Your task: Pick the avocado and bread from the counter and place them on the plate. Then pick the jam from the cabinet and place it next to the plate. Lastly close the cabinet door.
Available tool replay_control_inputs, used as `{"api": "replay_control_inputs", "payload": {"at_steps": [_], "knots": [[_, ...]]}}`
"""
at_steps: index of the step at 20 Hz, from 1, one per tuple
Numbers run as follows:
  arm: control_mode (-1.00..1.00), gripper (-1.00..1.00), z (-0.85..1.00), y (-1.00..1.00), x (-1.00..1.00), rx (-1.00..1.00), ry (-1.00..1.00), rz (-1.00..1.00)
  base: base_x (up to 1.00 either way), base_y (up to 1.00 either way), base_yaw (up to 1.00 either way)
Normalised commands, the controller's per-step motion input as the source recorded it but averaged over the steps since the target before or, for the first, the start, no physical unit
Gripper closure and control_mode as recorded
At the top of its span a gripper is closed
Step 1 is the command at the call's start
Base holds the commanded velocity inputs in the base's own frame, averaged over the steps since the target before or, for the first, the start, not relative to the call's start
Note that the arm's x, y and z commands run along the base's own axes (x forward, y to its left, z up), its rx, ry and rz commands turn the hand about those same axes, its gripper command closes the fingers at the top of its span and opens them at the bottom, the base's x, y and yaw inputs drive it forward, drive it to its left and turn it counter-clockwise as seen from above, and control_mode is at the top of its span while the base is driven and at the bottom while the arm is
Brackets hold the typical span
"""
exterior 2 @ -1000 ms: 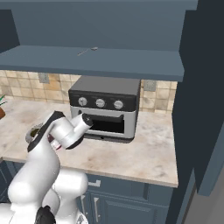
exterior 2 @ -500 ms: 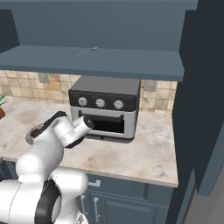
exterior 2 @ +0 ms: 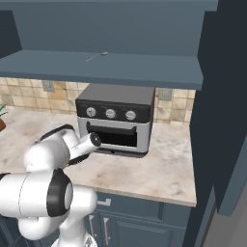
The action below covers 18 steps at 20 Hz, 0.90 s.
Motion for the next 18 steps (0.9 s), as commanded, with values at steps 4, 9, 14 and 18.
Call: {"api": "replay_control_inputs", "payload": {"at_steps": [4, 9, 14, 18], "knots": [[-1.00, 1.00, -0.36, 0.08, 0.15, 0.00, -0.07, -0.07, 0.00, 0.00, 0.00], [-1.00, 1.00, -0.32, 0.07, 0.17, 0.00, -0.06, -0.05, 0.00, 0.00, 0.00], [-1.00, 1.00, -0.29, 0.08, 0.17, 0.00, -0.07, -0.05, 0.00, 0.00, 0.00], [-1.00, 1.00, -0.26, 0.04, 0.19, 0.00, -0.06, -0.04, 0.00, 0.00, 0.00]]}}
